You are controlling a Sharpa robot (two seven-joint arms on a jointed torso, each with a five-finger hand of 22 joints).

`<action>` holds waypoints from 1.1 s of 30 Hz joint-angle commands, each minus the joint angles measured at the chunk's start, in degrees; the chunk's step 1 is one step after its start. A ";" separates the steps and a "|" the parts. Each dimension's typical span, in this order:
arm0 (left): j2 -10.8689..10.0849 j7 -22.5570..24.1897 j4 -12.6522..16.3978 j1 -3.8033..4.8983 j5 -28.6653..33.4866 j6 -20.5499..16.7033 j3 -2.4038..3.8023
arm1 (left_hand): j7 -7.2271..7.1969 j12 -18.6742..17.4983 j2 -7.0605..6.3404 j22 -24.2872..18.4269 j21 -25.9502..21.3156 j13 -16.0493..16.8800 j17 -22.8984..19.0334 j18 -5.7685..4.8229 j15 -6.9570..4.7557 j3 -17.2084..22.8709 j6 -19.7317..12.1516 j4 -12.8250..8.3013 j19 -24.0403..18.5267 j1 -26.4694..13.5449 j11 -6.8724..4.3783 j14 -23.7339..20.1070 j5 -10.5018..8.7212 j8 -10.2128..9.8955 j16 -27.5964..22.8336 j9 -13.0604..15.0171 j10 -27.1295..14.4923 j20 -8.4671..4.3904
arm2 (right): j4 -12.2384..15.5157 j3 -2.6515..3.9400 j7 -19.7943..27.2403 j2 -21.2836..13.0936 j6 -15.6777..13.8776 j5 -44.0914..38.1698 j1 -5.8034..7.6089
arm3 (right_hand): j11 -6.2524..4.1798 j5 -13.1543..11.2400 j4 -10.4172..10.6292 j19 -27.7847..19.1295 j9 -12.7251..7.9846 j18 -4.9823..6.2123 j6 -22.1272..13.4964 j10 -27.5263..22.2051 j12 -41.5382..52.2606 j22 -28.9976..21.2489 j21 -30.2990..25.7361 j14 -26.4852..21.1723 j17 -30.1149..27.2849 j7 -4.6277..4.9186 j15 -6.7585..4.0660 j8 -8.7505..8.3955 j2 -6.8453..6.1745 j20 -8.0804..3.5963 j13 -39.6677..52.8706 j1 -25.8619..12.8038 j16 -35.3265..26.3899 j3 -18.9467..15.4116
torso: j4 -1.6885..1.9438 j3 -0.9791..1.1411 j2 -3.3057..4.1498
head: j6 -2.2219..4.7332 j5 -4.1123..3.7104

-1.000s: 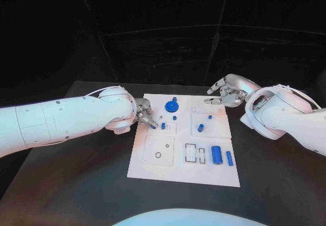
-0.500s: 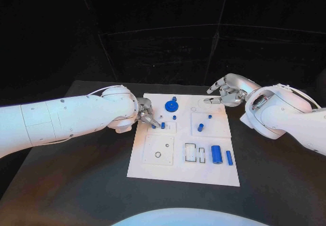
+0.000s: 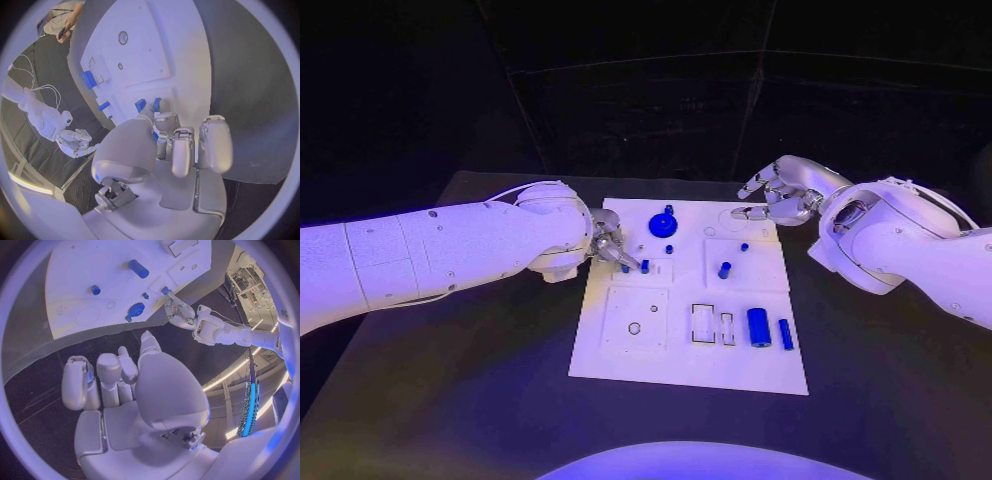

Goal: Assemble the parts on the task board

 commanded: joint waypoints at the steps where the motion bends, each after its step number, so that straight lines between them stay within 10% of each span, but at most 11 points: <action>1: 0.01 -0.98 -0.29 -0.11 0.18 0.80 -0.15 | 0.58 0.24 -0.24 0.06 0.24 -0.16 15.09 -0.02 -0.38 -0.88 -0.05 0.45 0.84 -1.14 0.18 5.84 0.18 0.39 0.18 0.13 0.15 -0.44 | 0.10 0.03 0.47 0.02 -0.43 -0.03 0.11 | -0.15 0.26 0.40 -0.52 -0.02 0.61 -0.02 -0.35 -0.31 -0.09 -0.31 -0.17 -0.05 0.00 -0.11 0.23 0.66 -0.08 -0.07 -0.01 -0.28 0.02 | 0.05 0.00 -0.02 | 0.08 0.00; 24: -3.00 11.11 1.30 0.11 7.77 -17.68 -0.08 | 1.47 -4.28 -3.11 -3.16 -2.69 -6.18 15.09 0.68 0.04 -9.41 -3.32 6.17 -0.30 -7.14 0.90 5.84 0.19 0.57 0.18 0.35 -3.64 -0.18 | -0.05 0.03 0.61 -0.09 -0.62 -0.62 0.11 | -0.14 0.25 0.53 -0.85 -0.04 0.72 -0.08 -0.46 -0.45 -0.54 -0.58 -0.24 -0.46 0.01 -0.10 0.23 0.66 -0.08 -0.22 -0.08 -0.51 -0.10 | 0.07 -0.01 0.00 | 0.44 -0.48; 29: -3.13 19.80 1.31 0.14 10.93 -22.99 -0.09 | 4.22 -12.73 -2.63 -16.70 -14.90 -15.26 7.80 3.24 2.23 -10.10 -9.42 6.29 -6.15 -3.33 3.53 3.18 0.43 -1.55 -5.08 -1.13 -13.10 1.50 | -0.14 0.03 0.64 -0.08 -0.66 -0.67 0.11 | -0.13 0.25 0.61 -1.07 -0.05 0.79 -0.13 -0.51 -0.49 -0.83 -0.76 -0.31 -0.84 0.02 -0.10 0.23 0.66 -0.08 -0.26 -0.11 -0.73 -0.17 | 0.11 0.04 -0.04 | 0.61 -0.55; 33: -1.76 28.94 0.26 0.12 12.44 -25.48 -0.12 | 6.34 -17.41 -1.36 -35.88 -34.15 -18.69 -8.94 6.63 4.29 -8.02 -11.07 2.46 -16.61 5.99 5.65 -6.12 0.65 -4.13 -19.44 -4.36 -20.68 3.47 | -0.22 0.03 0.61 -0.06 -0.69 -0.68 0.11 | -0.13 0.27 0.62 -1.18 -0.05 0.82 -0.14 -0.53 -0.50 -0.97 -0.85 -0.35 -1.00 0.02 -0.09 0.24 0.68 -0.08 -0.28 -0.10 -0.82 -0.18 | 0.12 0.05 -0.02 | 0.81 -0.67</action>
